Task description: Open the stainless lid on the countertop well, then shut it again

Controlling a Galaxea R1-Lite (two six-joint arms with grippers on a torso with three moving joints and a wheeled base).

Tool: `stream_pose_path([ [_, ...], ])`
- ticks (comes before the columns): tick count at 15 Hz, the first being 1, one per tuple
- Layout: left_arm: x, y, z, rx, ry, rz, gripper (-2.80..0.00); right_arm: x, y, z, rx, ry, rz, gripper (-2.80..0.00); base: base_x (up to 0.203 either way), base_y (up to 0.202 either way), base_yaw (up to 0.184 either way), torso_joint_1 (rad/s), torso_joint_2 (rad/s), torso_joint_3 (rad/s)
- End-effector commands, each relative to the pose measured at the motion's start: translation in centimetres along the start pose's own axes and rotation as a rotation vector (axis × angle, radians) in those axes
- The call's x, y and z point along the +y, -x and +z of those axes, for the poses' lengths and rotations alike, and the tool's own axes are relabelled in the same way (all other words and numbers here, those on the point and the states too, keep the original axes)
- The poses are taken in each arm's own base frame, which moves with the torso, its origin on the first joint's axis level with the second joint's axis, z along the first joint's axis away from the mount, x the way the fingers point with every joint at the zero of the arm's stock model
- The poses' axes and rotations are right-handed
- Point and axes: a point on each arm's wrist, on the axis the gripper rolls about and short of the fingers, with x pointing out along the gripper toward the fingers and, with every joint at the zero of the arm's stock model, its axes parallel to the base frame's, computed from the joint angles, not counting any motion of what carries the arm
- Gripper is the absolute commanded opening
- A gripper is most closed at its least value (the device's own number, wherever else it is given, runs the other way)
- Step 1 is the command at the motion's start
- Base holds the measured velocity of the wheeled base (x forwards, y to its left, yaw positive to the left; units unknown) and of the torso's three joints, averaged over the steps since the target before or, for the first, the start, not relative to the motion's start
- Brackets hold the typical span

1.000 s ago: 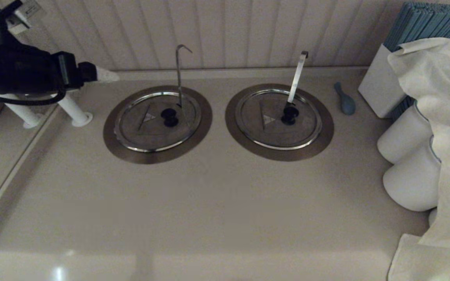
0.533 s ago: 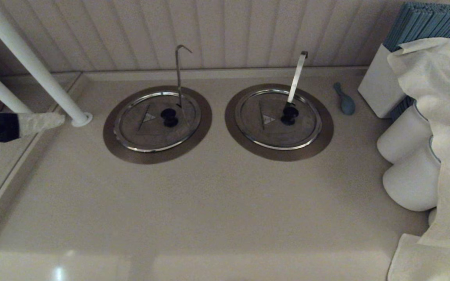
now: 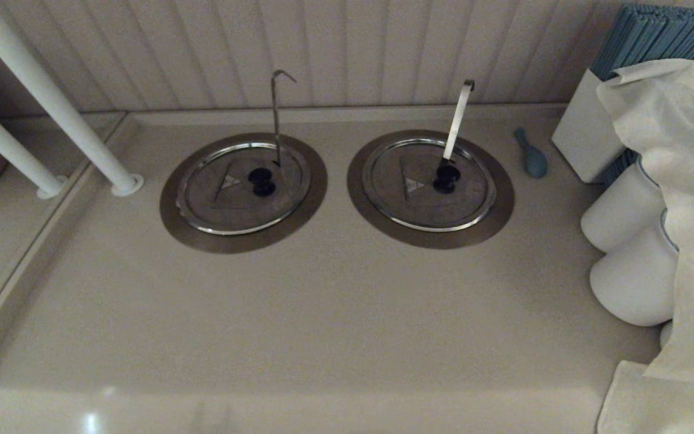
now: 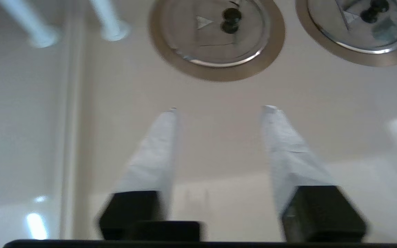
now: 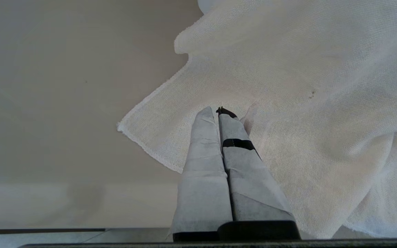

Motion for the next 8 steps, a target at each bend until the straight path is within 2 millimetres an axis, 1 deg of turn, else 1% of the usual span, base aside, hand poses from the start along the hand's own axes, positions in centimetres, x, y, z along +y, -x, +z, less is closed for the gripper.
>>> stream_pose_path([
  [1, -0.3, 4.0, -1.8, -0.091, -0.006, 0.038, -2.8, 0.0, 0.0, 0.0, 0.0, 0.0, 0.001, -2.8, 0.0, 0.0, 0.0, 0.0, 0.0, 0.0],
  [3, -0.4, 5.5, -3.8, -0.113, -0.007, 0.091, -2.8, 0.0, 0.0, 0.0, 0.0, 0.0, 0.001, -2.8, 0.0, 0.0, 0.0, 0.0, 0.0, 0.0],
  [5, -0.5, 6.8, -5.4, -0.144, -0.009, 0.101, -2.8, 0.0, 0.0, 0.0, 0.0, 0.0, 0.001, -2.8, 0.0, 0.0, 0.0, 0.0, 0.0, 0.0],
  [8, -0.9, 7.0, -7.9, -0.135, -0.009, 0.136, -2.8, 0.0, 0.0, 0.0, 0.0, 0.0, 0.001, -2.8, 0.0, 0.0, 0.0, 0.0, 0.0, 0.0],
])
